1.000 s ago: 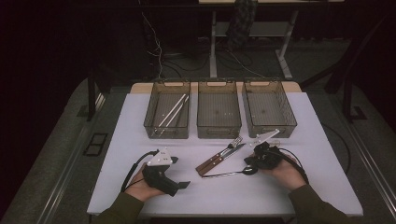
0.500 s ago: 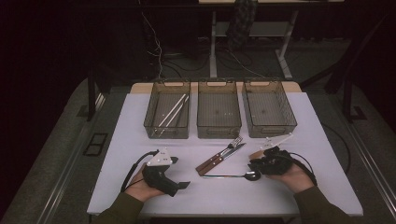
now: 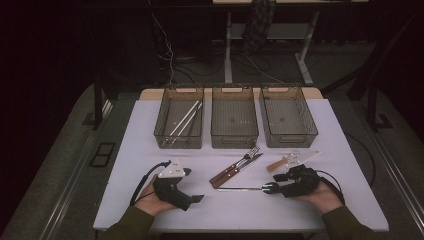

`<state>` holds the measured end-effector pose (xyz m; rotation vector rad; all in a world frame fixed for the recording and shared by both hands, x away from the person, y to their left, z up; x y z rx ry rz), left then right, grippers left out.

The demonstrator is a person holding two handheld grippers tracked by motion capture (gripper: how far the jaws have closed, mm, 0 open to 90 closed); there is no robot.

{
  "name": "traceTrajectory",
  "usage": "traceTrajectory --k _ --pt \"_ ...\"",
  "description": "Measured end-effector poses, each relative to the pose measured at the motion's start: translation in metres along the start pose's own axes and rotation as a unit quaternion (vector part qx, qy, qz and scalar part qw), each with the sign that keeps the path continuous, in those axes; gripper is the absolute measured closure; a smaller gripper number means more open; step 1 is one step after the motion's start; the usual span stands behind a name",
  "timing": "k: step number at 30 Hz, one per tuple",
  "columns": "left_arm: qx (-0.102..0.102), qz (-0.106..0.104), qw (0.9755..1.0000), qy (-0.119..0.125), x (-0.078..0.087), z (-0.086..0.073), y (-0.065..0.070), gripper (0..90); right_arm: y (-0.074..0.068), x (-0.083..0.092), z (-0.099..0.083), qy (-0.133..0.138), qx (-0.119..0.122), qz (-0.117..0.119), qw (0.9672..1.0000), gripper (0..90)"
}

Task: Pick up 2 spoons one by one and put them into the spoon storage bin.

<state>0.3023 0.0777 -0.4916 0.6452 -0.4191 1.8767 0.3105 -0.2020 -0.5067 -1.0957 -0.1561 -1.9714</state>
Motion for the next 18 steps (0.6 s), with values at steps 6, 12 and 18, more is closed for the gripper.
traceTrajectory --k 6,12,18 --pt "0.000 -0.001 1.0000 -0.001 -0.0001 -0.0003 0.0004 1.7 -0.0007 -0.0052 -0.0039 -0.012 0.031 -0.021 0.9992 56.2" --pt "-0.001 -0.001 1.0000 -0.003 -0.0005 -0.0007 0.0005 1.8 -0.0036 -0.0043 -0.0063 -0.018 0.045 -0.017 0.9987 65.3" --pt "-0.001 -0.001 1.0000 -0.003 -0.0005 -0.0008 0.0005 1.7 -0.0060 -0.0021 -0.0079 -0.020 0.046 0.001 0.9987 73.9"
Point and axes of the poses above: each handheld gripper's, and its own axes: x roughly backward along the jaws, z roughly out of its top, y roughly to its right, the point moved 9 cm from there along -x, roughly forward along the jaws, and after that the axes turned 7 degrees about -x, right-handed, at the moved point
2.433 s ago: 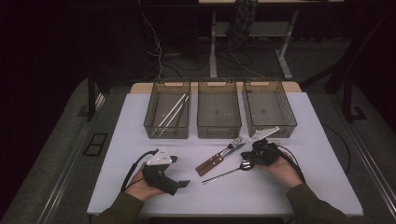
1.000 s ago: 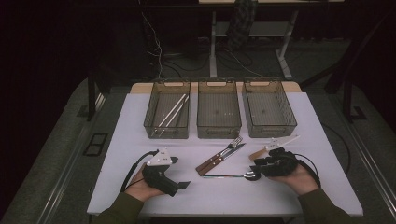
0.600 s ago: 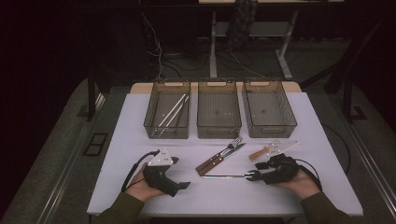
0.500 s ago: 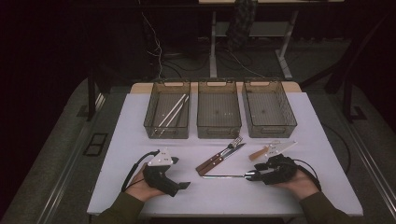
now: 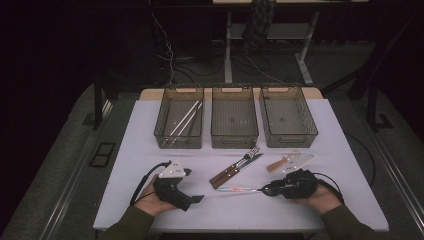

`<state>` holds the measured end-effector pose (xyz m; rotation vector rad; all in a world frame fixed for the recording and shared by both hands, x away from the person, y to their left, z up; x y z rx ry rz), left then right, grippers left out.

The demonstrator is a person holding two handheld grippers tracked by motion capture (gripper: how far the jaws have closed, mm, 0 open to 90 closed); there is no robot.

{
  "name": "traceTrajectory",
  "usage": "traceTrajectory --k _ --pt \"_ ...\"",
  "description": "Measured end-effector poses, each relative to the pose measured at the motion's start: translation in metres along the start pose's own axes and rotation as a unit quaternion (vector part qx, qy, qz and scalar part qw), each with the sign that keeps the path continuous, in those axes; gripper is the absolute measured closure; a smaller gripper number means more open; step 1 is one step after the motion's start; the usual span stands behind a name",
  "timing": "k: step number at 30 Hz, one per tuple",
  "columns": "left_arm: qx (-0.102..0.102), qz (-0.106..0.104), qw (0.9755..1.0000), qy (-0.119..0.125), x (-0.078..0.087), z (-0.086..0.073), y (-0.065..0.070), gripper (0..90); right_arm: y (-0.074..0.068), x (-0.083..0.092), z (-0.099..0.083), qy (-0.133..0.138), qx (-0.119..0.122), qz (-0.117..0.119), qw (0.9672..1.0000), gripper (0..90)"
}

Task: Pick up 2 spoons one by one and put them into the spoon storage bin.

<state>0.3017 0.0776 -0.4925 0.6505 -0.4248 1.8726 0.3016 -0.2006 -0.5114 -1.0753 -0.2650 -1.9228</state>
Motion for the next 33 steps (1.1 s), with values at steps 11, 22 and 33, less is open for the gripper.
traceTrajectory --k 11,22,33 --pt "0.001 0.000 1.0000 0.002 0.001 0.000 0.000 1.7 -0.007 0.008 0.002 0.012 0.007 0.046 0.9988 87.3" --pt "0.000 0.000 1.0000 0.004 0.002 0.001 0.000 1.7 -0.001 0.015 0.006 0.025 -0.004 0.026 0.9993 87.3" --pt "0.004 0.000 1.0000 0.007 0.002 0.001 -0.001 1.7 0.011 0.026 0.015 0.057 -0.026 -0.007 0.9980 87.3"
Point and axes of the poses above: each handheld gripper's, and its own axes: x roughly backward along the jaws, z roughly out of its top, y roughly to its right, the point moved 9 cm from there along -x, roughly forward along the jaws, and after that the axes turned 7 degrees about -x, right-handed, at the moved point
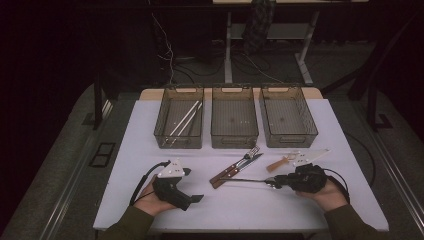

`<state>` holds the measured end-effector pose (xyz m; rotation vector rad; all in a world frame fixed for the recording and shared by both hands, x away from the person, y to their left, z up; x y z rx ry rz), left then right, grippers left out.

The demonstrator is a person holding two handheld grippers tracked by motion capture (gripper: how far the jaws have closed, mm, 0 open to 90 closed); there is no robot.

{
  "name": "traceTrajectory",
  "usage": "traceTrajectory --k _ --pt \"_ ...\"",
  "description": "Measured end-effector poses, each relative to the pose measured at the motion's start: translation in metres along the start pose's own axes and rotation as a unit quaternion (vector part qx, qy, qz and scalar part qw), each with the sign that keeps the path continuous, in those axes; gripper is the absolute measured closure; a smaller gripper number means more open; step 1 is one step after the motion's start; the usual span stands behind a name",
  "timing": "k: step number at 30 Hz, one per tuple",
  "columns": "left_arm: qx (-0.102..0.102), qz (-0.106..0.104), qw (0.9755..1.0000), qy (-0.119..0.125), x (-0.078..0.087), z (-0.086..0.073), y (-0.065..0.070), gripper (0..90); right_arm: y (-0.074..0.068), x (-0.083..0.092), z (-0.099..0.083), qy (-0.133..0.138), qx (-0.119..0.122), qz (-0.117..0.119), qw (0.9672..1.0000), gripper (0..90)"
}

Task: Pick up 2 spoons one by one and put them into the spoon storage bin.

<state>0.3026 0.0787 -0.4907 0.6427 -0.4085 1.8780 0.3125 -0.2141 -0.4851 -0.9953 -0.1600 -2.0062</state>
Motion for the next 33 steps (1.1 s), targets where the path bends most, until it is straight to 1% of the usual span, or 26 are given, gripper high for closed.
traceTrajectory --k 4,7,11,14,21,26,29,33 --pt "0.005 0.001 1.0000 0.002 0.001 0.000 -0.001 1.7 0.004 0.006 0.006 0.017 -0.007 -0.012 0.9998 87.3" --pt "0.009 0.003 0.9999 0.005 0.002 0.000 -0.002 1.7 0.007 0.007 0.007 0.020 -0.015 -0.016 0.9996 87.3" --pt "0.010 0.009 0.9998 0.012 0.007 -0.001 -0.004 1.6 0.009 0.009 0.010 0.024 -0.016 -0.023 0.9993 87.3" --pt "0.017 0.012 0.9996 0.019 0.010 -0.002 -0.008 1.6 0.011 0.011 0.015 0.029 -0.018 -0.031 0.9989 87.3" --pt "0.023 0.015 0.9993 0.026 0.013 -0.003 -0.012 1.6 0.016 0.020 0.027 0.047 -0.039 -0.048 0.9970 87.3" --pt "0.019 0.015 0.9995 0.020 0.011 -0.003 -0.010 1.6 0.021 0.027 0.041 0.064 -0.051 -0.064 0.9945 87.3" --pt "0.017 0.015 0.9996 0.016 0.010 -0.004 -0.010 1.6 0.025 0.032 0.049 0.075 -0.062 -0.078 0.9922 87.3" --pt "0.017 0.015 0.9996 0.016 0.008 -0.004 -0.010 1.6 0.031 0.035 0.060 0.086 -0.070 -0.098 0.9889 87.3"
Point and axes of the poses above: each handheld gripper's, and its own axes: x roughly backward along the jaws, z roughly out of its top, y roughly to its right, the point moved 9 cm from there along -x, roughly forward along the jaws, and after that the axes turned 7 degrees about -x, right-handed, at the moved point
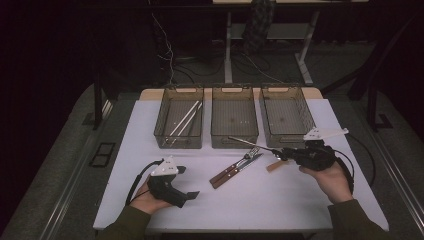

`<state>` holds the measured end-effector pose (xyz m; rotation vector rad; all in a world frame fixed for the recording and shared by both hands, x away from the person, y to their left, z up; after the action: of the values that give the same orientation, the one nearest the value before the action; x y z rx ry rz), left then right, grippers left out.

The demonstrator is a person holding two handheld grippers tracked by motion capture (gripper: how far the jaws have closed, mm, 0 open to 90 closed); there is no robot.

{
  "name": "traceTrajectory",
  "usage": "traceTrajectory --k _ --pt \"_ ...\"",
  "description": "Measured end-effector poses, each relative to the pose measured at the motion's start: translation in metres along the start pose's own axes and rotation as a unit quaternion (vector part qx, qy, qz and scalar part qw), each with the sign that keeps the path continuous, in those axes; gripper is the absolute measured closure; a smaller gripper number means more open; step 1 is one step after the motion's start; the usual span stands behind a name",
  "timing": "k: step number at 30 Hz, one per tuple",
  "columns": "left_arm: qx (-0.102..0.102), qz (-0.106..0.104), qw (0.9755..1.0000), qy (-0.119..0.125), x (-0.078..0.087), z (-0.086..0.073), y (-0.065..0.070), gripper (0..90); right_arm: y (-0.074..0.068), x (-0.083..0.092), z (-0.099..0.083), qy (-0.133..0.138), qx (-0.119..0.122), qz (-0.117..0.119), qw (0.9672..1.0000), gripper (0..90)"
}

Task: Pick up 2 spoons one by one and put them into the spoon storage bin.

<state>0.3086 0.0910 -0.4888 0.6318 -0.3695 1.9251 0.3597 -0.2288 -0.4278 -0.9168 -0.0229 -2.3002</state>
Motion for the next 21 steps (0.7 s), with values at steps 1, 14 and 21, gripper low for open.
traceTrajectory --k 1,14,21 --pt "0.000 0.000 1.0000 0.000 0.000 0.000 0.000 1.6 0.001 -0.001 0.003 0.003 -0.003 -0.003 1.0000 87.3" --pt "-0.001 0.001 1.0000 0.000 -0.001 0.001 0.002 1.6 0.008 -0.019 0.039 0.021 -0.019 -0.040 0.9988 87.3" --pt "-0.001 0.000 1.0000 0.002 -0.001 0.002 0.002 1.6 0.017 -0.038 0.055 0.017 -0.027 -0.070 0.9970 87.3"
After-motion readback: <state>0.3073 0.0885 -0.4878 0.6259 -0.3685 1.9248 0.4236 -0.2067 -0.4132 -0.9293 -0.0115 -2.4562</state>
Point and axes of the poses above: each handheld gripper's, and its own axes: x roughly backward along the jaws, z roughly out of its top, y roughly to its right, the point moved 9 cm from there along -x, roughly forward along the jaws, and after that the axes turned 7 degrees about -x, right-handed, at the moved point
